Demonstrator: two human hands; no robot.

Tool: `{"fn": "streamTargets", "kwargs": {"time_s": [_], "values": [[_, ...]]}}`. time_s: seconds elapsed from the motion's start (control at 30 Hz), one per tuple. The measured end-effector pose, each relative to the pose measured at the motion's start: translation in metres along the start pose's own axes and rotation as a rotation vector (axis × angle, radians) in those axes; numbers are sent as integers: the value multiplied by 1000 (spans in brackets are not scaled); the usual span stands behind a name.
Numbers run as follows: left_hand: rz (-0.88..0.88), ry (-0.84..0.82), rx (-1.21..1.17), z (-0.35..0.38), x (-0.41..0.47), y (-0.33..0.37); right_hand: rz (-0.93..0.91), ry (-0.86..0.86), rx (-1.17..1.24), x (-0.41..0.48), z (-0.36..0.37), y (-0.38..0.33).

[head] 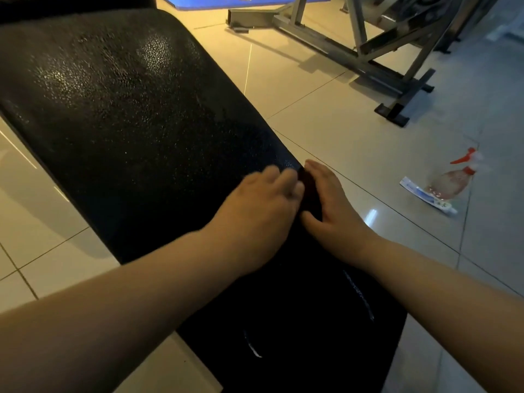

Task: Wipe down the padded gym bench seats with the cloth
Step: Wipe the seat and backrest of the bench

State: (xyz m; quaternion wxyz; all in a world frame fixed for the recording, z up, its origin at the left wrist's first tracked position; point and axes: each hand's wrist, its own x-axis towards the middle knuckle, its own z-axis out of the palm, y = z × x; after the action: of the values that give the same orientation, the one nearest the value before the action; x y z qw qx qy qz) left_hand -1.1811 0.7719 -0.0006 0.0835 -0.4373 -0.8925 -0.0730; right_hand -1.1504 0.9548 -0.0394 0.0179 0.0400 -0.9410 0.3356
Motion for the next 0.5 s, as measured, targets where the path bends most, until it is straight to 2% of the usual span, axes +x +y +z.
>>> {"fn": "streamTargets", "kwargs": {"time_s": [0.1,0.13,0.23,0.3,0.33,0.4,0.5], "values": [[136,-64,-199,-8,-14,-22,-4,-219,11,-5,-15,6],[145,-76,-193,-12,-8,-32,15,-261,33,-5,-18,8],[2,30,-109,-17,19,-51,8,-256,89,-2,-18,4],[-153,143,-177,-12,29,-47,-3,-247,137,0,-19,0],[-177,150,-214,-8,28,-41,8,-258,158,1,-21,-1],[-115,107,-286,-1,15,-28,45,-289,169,3,-25,-2],[29,62,-387,-2,-13,-21,48,-266,49,-2,-23,2]]}}
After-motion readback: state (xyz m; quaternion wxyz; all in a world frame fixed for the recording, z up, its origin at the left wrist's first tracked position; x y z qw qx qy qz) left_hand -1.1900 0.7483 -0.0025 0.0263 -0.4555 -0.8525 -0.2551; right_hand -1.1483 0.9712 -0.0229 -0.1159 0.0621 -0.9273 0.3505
